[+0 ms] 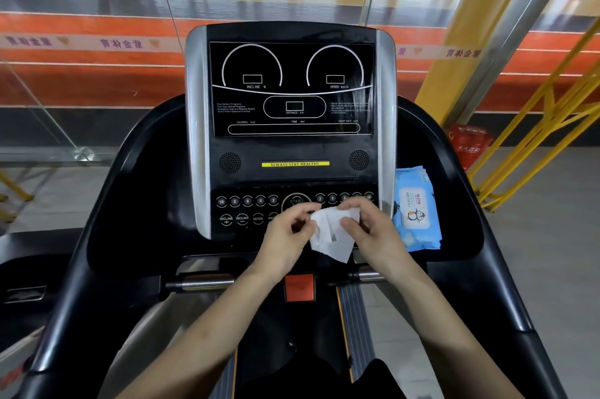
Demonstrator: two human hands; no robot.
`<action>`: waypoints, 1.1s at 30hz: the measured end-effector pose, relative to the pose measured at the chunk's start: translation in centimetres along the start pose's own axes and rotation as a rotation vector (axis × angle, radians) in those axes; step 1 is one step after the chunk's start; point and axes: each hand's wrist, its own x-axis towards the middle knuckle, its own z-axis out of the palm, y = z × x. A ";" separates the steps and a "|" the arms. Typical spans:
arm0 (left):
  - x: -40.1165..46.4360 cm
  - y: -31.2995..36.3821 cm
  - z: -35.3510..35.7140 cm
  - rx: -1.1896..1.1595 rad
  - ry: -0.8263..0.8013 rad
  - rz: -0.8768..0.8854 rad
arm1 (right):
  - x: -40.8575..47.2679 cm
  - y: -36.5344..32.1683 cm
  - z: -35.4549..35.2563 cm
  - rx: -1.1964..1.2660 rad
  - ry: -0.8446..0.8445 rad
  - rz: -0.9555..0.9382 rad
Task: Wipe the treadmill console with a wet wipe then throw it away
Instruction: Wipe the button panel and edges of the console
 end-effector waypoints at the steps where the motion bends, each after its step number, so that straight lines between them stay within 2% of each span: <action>1: 0.0 0.0 0.0 0.024 -0.016 -0.001 | 0.0 0.0 0.0 -0.029 0.001 -0.002; 7: -0.4 0.1 0.0 0.149 -0.020 0.042 | 0.1 0.5 0.0 -0.172 0.005 0.051; 10: -0.3 0.0 0.0 0.200 -0.022 0.057 | -0.4 1.0 0.5 -0.257 0.038 -0.008; 13: -0.5 0.1 0.0 0.164 -0.093 0.038 | -0.8 1.5 0.8 -0.312 0.046 -0.087; 15: -0.7 0.2 0.3 0.121 -0.136 0.008 | -0.9 1.3 0.7 -0.236 -0.008 -0.064; 18: -1.0 0.0 0.8 0.074 -0.121 -0.016 | -1.0 0.8 0.6 -0.104 -0.083 0.076; 24: -0.9 -0.3 1.4 -0.026 -0.056 -0.089 | -1.3 1.4 0.3 0.008 -0.078 0.195; 29: -1.1 -0.4 1.7 -0.191 -0.069 -0.141 | -2.0 1.4 -0.8 0.155 -0.191 0.219; 33: -0.9 -0.4 1.8 -0.405 -0.082 -0.261 | -2.3 1.4 -1.2 0.262 -0.216 0.177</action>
